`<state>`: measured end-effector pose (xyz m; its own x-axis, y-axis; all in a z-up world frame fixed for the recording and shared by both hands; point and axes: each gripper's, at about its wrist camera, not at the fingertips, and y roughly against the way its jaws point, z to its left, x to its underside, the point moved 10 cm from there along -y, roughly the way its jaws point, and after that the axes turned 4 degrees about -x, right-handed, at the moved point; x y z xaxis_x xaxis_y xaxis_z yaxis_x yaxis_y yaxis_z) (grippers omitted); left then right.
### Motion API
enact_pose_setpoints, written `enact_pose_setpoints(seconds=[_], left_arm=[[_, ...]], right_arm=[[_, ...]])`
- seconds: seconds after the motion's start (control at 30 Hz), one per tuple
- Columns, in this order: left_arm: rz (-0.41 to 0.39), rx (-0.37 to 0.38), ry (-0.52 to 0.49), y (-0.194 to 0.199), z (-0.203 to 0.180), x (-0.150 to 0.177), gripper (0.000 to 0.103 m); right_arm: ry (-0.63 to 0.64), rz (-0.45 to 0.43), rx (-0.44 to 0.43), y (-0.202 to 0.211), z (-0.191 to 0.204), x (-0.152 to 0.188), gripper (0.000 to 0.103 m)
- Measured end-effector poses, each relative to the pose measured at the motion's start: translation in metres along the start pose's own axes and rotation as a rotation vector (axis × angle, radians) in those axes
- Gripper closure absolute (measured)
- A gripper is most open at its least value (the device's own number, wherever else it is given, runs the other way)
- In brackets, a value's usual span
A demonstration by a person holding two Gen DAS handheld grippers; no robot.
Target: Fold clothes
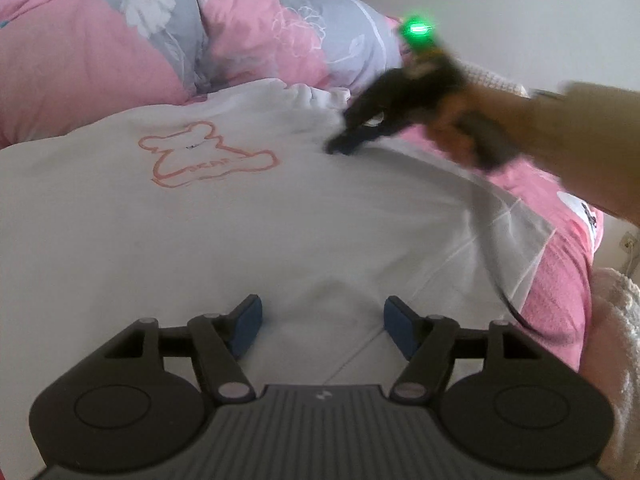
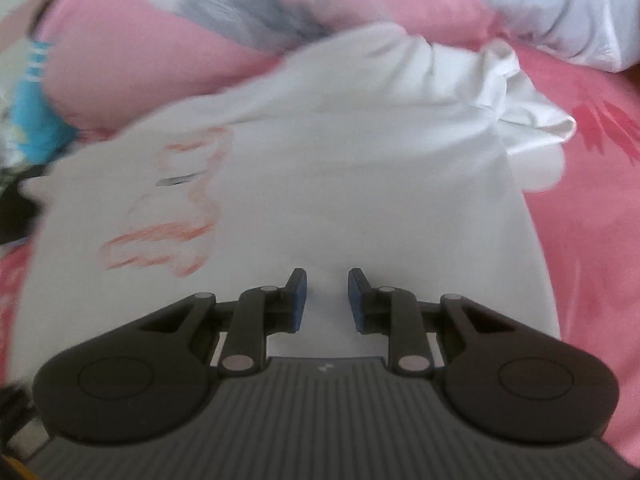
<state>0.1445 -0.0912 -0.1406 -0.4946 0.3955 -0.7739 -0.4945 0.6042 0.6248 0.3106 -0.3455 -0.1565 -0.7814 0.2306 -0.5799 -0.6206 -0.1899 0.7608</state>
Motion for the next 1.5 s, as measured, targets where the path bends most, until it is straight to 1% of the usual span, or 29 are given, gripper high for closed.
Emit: enact_pose_setpoints(seconds=[0.03, 0.1, 0.17, 0.27, 0.3, 0.33, 0.37, 0.47, 0.53, 0.6, 0.67, 0.7, 0.73, 0.77, 0.8, 0.83, 0.87, 0.93, 1.0, 1.07, 1.1, 1.17, 1.2, 1.27, 1.3, 1.4, 1.47, 1.5], left_arm=[[-0.003, -0.001, -0.007, 0.0, -0.001, 0.0, 0.032], [-0.01, -0.005, -0.023, -0.002, -0.002, 0.002, 0.031], [-0.013, -0.007, -0.026, -0.001, -0.003, 0.003, 0.031], [-0.015, -0.009, -0.021, -0.001, -0.002, 0.003, 0.031], [-0.016, -0.013, -0.022, -0.001, -0.002, 0.003, 0.03], [-0.018, -0.016, -0.023, -0.001, -0.002, 0.003, 0.03], [-0.02, -0.019, -0.023, 0.0, -0.002, 0.003, 0.03], [-0.028, -0.022, -0.016, 0.002, -0.002, 0.004, 0.03], [-0.034, -0.022, -0.01, 0.002, -0.001, 0.004, 0.03], [-0.041, -0.024, -0.007, 0.003, -0.001, 0.004, 0.03], [-0.049, -0.03, -0.006, 0.003, 0.0, 0.004, 0.03], [-0.053, -0.031, -0.005, 0.003, 0.0, 0.004, 0.03], [-0.056, -0.032, -0.004, 0.003, 0.0, 0.004, 0.03], [-0.06, -0.034, -0.003, 0.004, 0.001, 0.004, 0.03], [-0.063, -0.035, -0.001, 0.004, 0.001, 0.004, 0.03], [-0.065, -0.036, -0.002, 0.004, 0.001, 0.004, 0.03], [-0.065, -0.037, -0.003, 0.004, 0.001, 0.004, 0.03], [-0.066, -0.037, -0.003, 0.003, 0.001, 0.004, 0.03], [-0.066, -0.039, -0.002, 0.004, 0.001, 0.004, 0.03], [-0.065, -0.042, -0.001, 0.005, 0.001, 0.005, 0.029], [-0.064, -0.042, -0.002, 0.005, 0.001, 0.005, 0.029], [-0.059, -0.043, -0.003, 0.006, 0.001, 0.006, 0.028], [-0.057, -0.045, -0.005, 0.007, 0.001, 0.006, 0.027], [-0.05, -0.052, -0.012, 0.009, 0.0, 0.006, 0.026], [-0.048, -0.056, -0.018, 0.009, 0.0, 0.007, 0.024], [-0.045, -0.067, -0.032, 0.01, -0.002, 0.008, 0.023], [-0.046, -0.071, -0.033, 0.011, -0.003, 0.009, 0.022], [-0.046, -0.072, -0.032, 0.011, -0.003, 0.009, 0.022]], right_arm=[[-0.019, -0.017, -0.007, -0.011, -0.008, -0.014, 0.083], [-0.076, -0.06, 0.011, -0.027, -0.027, -0.043, 0.084], [-0.154, -0.084, 0.019, -0.036, -0.045, -0.063, 0.086], [-0.297, -0.114, -0.035, -0.029, -0.059, -0.069, 0.086], [-0.325, -0.133, -0.028, -0.02, -0.062, -0.066, 0.082], [-0.337, -0.148, -0.008, -0.007, -0.065, -0.059, 0.077], [-0.338, -0.157, -0.013, 0.007, -0.065, -0.051, 0.077], [-0.343, -0.154, -0.136, 0.054, -0.05, -0.011, 0.076], [-0.359, -0.111, -0.22, 0.078, -0.043, 0.026, 0.074], [-0.371, -0.066, -0.238, 0.091, -0.047, 0.064, 0.074], [-0.392, -0.058, -0.194, 0.099, -0.066, 0.095, 0.077], [-0.426, -0.08, -0.182, 0.106, -0.08, 0.104, 0.087], [-0.465, -0.108, -0.174, 0.113, -0.095, 0.112, 0.088], [-0.51, -0.133, -0.141, 0.121, -0.109, 0.116, 0.09], [-0.552, -0.161, -0.127, 0.132, -0.119, 0.118, 0.09], [-0.565, -0.182, -0.115, 0.14, -0.123, 0.117, 0.088], [-0.55, -0.196, -0.085, 0.147, -0.122, 0.115, 0.086], [-0.46, -0.214, -0.063, 0.156, -0.105, 0.107, 0.085], [-0.351, -0.203, -0.089, 0.152, -0.076, 0.102, 0.085], [-0.202, -0.156, -0.074, 0.143, -0.048, 0.106, 0.085], [-0.109, -0.111, -0.039, 0.135, -0.036, 0.114, 0.087], [0.026, -0.044, 0.049, 0.123, -0.03, 0.132, 0.088], [0.073, -0.052, 0.065, 0.125, -0.032, 0.14, 0.088], [0.049, -0.075, 0.077, 0.137, -0.045, 0.149, 0.088], [0.019, -0.075, 0.109, 0.143, -0.054, 0.152, 0.089], [-0.003, -0.07, 0.156, 0.158, -0.063, 0.16, 0.09], [-0.007, -0.081, 0.188, 0.168, -0.058, 0.164, 0.09], [-0.007, -0.098, 0.194, 0.172, -0.052, 0.165, 0.088]])
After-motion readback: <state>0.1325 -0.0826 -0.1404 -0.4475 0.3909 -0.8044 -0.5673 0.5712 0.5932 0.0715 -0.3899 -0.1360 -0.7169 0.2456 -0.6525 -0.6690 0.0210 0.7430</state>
